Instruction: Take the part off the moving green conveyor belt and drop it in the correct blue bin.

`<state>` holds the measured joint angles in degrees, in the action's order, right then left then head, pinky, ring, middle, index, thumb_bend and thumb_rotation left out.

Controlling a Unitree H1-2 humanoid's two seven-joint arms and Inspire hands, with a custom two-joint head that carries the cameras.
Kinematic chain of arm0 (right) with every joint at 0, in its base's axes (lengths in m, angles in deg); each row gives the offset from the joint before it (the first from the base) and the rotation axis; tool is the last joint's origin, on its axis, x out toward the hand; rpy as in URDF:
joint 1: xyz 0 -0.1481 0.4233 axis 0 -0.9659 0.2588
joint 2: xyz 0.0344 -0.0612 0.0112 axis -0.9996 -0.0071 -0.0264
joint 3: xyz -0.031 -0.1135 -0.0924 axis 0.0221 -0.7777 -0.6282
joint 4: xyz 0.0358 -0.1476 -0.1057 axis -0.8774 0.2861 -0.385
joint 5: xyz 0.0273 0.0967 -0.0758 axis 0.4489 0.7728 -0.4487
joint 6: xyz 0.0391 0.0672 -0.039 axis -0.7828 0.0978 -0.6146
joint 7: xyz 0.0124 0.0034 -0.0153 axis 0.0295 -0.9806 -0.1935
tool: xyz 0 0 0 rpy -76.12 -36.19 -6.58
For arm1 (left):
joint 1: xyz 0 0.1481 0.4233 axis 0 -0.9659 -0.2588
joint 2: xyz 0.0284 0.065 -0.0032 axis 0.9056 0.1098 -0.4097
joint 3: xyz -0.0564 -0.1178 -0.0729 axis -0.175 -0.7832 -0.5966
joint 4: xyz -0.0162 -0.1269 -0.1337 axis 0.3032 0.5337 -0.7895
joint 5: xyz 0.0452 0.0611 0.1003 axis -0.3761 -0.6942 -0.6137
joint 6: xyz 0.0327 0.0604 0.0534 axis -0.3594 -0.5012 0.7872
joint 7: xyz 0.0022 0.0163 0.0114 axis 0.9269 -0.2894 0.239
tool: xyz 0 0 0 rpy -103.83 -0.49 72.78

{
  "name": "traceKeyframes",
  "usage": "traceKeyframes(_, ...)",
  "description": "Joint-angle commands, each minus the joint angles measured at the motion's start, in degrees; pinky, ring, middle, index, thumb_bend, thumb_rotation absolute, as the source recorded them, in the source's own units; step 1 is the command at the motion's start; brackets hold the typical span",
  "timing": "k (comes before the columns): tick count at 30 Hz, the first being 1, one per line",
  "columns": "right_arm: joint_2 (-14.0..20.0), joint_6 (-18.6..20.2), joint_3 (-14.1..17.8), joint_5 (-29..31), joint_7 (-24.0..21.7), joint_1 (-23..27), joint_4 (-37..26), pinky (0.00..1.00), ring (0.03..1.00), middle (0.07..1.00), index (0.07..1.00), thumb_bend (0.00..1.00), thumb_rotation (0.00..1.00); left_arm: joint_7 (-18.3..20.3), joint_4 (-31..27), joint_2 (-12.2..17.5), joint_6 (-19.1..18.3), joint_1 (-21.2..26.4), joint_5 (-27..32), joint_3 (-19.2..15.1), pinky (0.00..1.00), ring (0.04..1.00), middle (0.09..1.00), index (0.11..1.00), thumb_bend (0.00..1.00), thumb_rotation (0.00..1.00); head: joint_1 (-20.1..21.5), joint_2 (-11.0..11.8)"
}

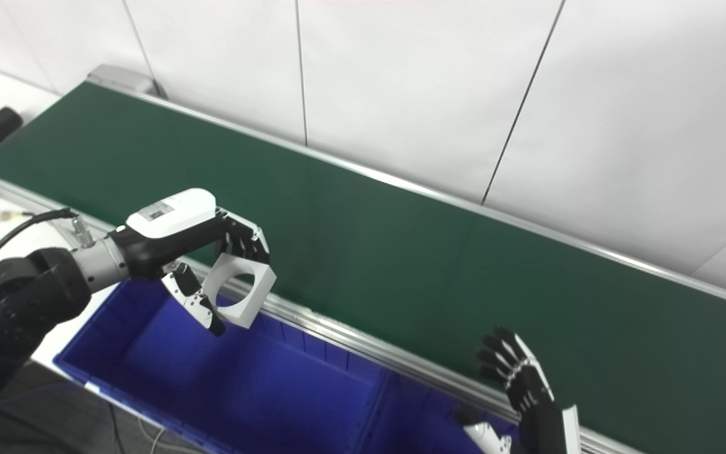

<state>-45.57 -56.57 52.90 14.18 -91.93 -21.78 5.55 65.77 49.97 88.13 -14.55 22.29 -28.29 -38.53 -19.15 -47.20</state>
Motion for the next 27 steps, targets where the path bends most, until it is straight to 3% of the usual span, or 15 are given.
traceKeyframes(1, 0.47, -0.60, 0.56, 0.53, -0.56, 0.69, -2.18, 0.68, 0.752, 0.804, 0.845, 0.72, 0.50, -0.90, -1.29, 0.68, -0.06, -0.18, -0.67, -0.54, 0.38, 0.413, 0.502, 0.507, 0.50, 0.00, -0.09, -0.08)
traceKeyframes(5, 0.88, -0.17, 0.93, 0.86, -0.91, 0.82, -2.54, 0.68, 0.752, 0.806, 0.845, 0.72, 0.51, -0.14, -1.39, 0.14, -1.89, -1.51, -0.12, -0.38, 0.38, 0.409, 0.496, 0.511, 0.50, 0.00, -0.44, -0.29)
traceKeyframes(10, 1.21, -0.15, 1.23, 1.23, -1.20, 0.92, -2.35, 0.68, 0.748, 0.803, 0.841, 0.74, 0.53, -1.04, 0.31, -1.40, -1.45, -4.68, -1.12, 1.01, 0.36, 0.394, 0.484, 0.521, 0.50, 0.00, 0.10, -0.47)
traceKeyframes(22, 0.87, 0.31, 1.47, 1.17, -1.38, 0.95, -2.62, 0.67, 0.743, 0.802, 0.841, 0.73, 0.50, -6.80, 11.23, -3.83, 6.05, -9.37, -5.36, 4.29, 0.35, 0.385, 0.480, 0.522, 0.50, 0.00, 1.39, -0.73)
traceKeyframes(27, 0.90, 0.17, 1.46, 0.84, -1.39, 0.90, -2.66, 0.67, 0.743, 0.802, 0.842, 0.73, 0.50, -9.05, 15.80, -4.47, 6.15, -9.20, -8.86, 5.46, 0.35, 0.389, 0.479, 0.515, 0.50, 0.00, 1.78, -0.75)
